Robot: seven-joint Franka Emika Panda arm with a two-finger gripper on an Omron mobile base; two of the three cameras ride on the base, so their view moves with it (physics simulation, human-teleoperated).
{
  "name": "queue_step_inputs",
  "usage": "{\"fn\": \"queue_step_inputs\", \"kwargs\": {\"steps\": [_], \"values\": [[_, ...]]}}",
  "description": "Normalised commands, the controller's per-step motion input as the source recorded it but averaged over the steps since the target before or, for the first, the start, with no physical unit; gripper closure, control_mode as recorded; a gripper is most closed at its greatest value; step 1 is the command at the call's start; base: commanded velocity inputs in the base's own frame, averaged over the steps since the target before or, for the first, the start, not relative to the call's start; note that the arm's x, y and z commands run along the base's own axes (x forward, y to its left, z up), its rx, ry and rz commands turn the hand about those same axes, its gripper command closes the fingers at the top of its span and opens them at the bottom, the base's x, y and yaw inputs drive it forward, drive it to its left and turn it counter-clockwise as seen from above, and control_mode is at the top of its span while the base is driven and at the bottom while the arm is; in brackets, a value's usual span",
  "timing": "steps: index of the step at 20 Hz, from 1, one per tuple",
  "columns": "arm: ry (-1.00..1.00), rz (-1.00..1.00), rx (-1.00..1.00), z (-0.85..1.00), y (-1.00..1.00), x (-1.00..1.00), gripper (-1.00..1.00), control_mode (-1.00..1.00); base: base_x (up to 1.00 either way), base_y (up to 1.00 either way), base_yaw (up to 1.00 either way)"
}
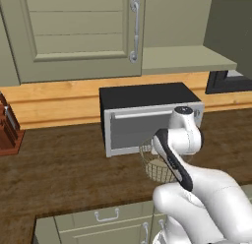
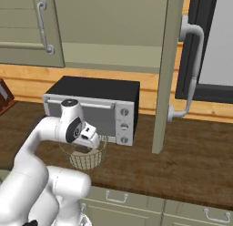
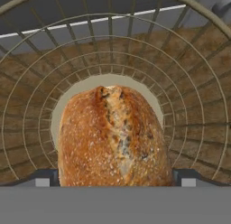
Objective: Open the cabinet, pick up the bread from the cabinet and place it in the basket. Then move the basket to the dining counter.
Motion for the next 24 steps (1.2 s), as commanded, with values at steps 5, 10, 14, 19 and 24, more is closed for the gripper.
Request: {"fn": "queue_step_inputs", "kwargs": {"steps": [5,10,14,19,24], "values": [[0.04,0.0,0.0,-0.33,0.0,0.47,1.0,-1.0,0.0,0.0,0.0],[0.01,0.0,0.0,-0.13,0.0,0.35,1.0,-1.0,0.0,0.0,0.0],[0.02,0.0,0.0,-0.03,0.2,0.0,-1.0,-1.0,0.0,0.0,0.0],[0.01,0.0,0.0,-0.01,0.16,0.0,-1.0,-1.0,0.0,0.0,0.0],[0.0,0.0,0.0,0.0,0.06,0.0,-1.0,-1.0,0.0,0.0,0.0]]}}
